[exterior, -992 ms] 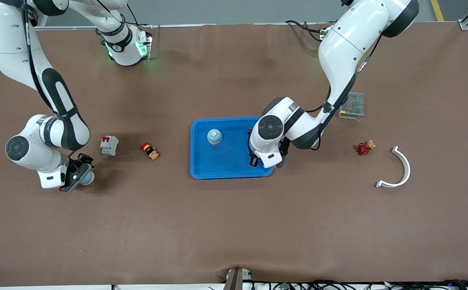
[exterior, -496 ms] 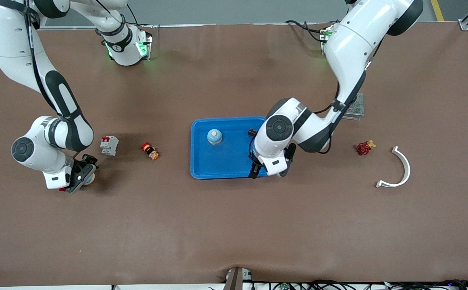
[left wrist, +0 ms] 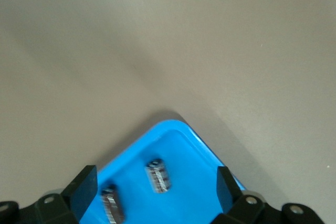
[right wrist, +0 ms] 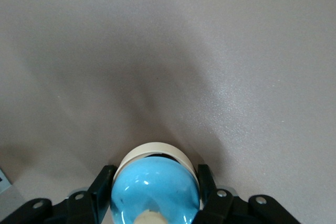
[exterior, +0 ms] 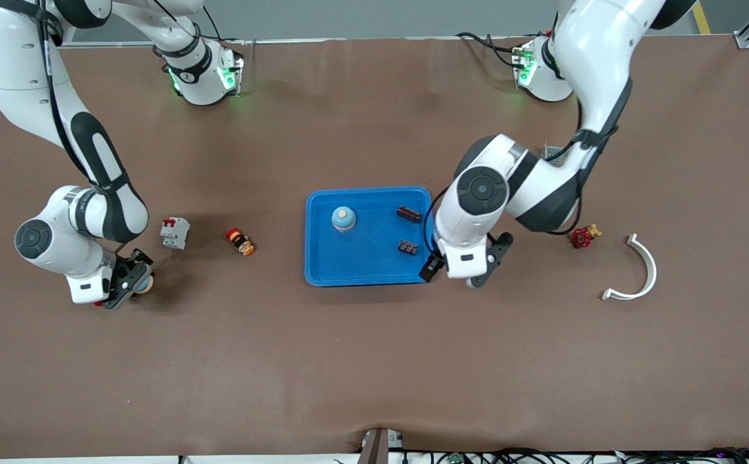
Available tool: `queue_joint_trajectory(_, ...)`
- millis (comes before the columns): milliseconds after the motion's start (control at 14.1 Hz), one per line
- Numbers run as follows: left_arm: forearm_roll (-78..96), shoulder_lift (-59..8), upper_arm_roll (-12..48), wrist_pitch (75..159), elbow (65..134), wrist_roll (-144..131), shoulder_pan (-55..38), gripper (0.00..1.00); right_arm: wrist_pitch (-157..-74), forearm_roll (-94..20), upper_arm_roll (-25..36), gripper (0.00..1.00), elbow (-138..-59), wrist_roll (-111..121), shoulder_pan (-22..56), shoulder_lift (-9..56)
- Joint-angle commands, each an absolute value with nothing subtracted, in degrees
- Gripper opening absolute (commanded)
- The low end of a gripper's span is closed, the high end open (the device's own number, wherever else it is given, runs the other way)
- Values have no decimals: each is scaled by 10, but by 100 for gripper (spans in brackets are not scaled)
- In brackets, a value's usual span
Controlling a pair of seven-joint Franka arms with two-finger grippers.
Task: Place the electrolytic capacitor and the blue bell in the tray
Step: 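Carry the second blue bell with the right gripper into the tray and release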
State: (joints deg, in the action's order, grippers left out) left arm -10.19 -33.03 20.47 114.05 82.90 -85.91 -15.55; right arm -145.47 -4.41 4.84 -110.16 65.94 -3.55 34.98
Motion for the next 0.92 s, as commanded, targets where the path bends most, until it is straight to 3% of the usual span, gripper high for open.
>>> queue_joint_trajectory(0,-97,-277,206,1101,846,-796,-129,100,-1425,-53,37,37,-1086,669,-48,345)
queue_joint_trajectory(496,-84,-195,210,979,843,-574,-29,100,-1248,-52,37,36,-963,601,-21,325)
queue_joint_trajectory(850,-76,-149,208,925,843,-333,53,100,-1114,-51,37,36,-885,371,61,285)
